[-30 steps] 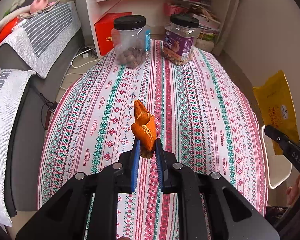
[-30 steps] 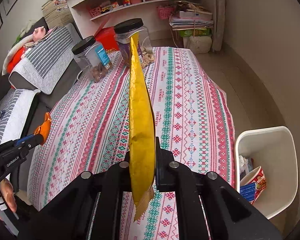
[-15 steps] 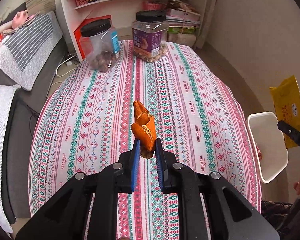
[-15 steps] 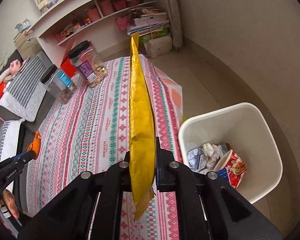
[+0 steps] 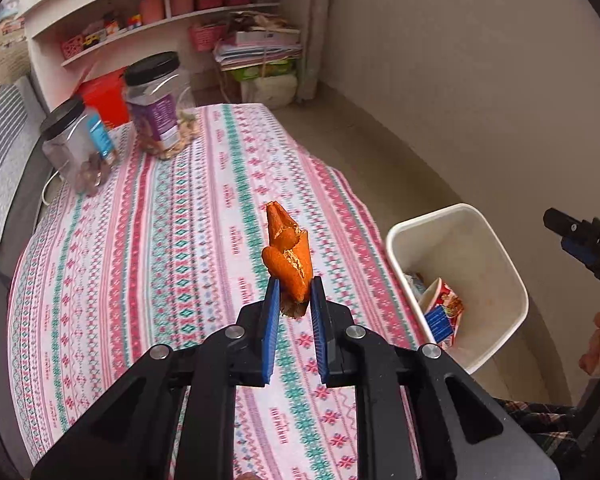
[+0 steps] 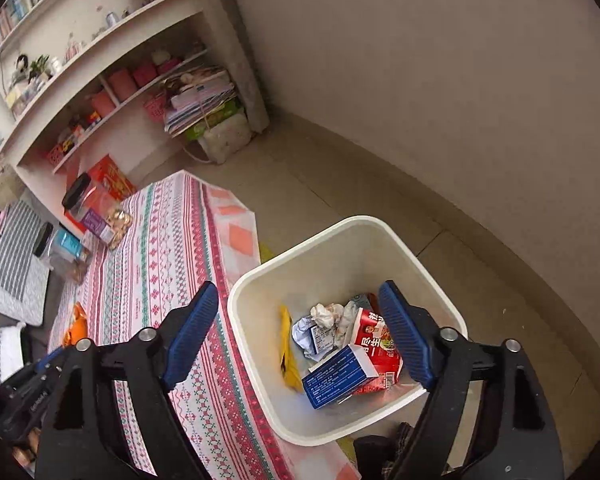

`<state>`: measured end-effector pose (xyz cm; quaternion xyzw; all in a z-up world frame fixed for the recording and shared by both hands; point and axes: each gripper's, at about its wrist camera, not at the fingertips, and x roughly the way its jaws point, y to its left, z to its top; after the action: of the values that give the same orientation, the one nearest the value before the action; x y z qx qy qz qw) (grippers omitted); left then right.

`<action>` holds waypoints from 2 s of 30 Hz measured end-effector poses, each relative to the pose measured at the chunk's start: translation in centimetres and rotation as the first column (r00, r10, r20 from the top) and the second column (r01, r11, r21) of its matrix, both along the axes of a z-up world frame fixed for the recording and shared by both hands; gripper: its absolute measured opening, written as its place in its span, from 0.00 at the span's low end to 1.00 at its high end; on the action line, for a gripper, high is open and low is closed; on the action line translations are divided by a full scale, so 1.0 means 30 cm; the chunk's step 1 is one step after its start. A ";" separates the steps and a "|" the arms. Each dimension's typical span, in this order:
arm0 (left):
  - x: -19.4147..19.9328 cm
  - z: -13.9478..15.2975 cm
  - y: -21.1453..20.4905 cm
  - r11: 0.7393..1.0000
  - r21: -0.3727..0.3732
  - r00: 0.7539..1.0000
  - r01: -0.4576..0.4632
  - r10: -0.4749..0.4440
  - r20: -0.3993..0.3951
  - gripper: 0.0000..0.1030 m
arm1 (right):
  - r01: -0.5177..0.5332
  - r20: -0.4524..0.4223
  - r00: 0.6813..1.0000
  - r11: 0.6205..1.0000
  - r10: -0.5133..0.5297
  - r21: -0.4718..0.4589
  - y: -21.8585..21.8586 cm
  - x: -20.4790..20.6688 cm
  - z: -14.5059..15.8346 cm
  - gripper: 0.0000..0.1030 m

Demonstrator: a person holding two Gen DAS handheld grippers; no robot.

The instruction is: Collect trash

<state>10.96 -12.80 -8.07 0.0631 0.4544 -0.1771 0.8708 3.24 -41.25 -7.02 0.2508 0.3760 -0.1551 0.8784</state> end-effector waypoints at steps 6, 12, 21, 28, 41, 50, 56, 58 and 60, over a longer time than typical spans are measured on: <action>-0.020 -0.027 -0.220 0.995 -0.023 0.995 0.097 -0.098 -0.027 0.15 | 0.102 0.074 0.992 0.995 -0.101 0.000 -0.105 -0.082 0.051 0.81; -0.035 -0.023 -0.409 0.971 -0.129 0.976 0.199 -0.208 -0.063 0.16 | 0.209 0.163 0.966 0.978 -0.203 -0.017 -0.148 -0.156 0.099 0.86; -0.101 0.093 -0.319 0.994 -0.042 0.988 0.103 -0.097 0.119 0.69 | 0.203 0.235 0.957 0.970 -0.168 -0.133 -0.057 -0.174 0.157 0.93; -0.261 0.284 -0.038 0.981 -0.027 0.819 -0.194 0.177 0.546 0.93 | 0.155 0.387 0.921 0.954 -0.046 -0.255 0.196 -0.183 0.233 0.93; -0.292 0.279 0.347 0.929 -0.054 0.835 -0.365 0.352 0.422 0.93 | -0.062 0.248 0.960 0.965 0.127 -0.254 0.575 -0.062 0.180 0.93; -0.259 0.251 0.433 0.918 -0.081 0.845 -0.387 0.389 0.368 0.93 | -0.169 0.190 0.953 0.937 0.234 -0.305 0.694 0.011 0.113 0.93; -0.256 0.241 0.421 0.923 -0.069 0.849 -0.379 0.377 0.369 0.93 | -0.189 0.173 0.954 0.937 0.246 -0.293 0.701 0.031 0.095 0.93; -0.256 0.239 0.419 0.922 -0.064 0.849 -0.381 0.376 0.372 0.93 | -0.191 0.174 0.953 0.937 0.248 -0.293 0.701 0.032 0.093 0.93; -0.254 0.239 0.421 0.922 -0.063 0.849 -0.382 0.377 0.371 0.93 | -0.191 0.176 0.952 0.935 0.251 -0.300 0.705 0.031 0.094 0.93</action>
<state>3.34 -0.18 -0.91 0.0105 0.2838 0.0167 0.9587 4.18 -20.10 -4.20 0.0955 0.2808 -0.0787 0.9517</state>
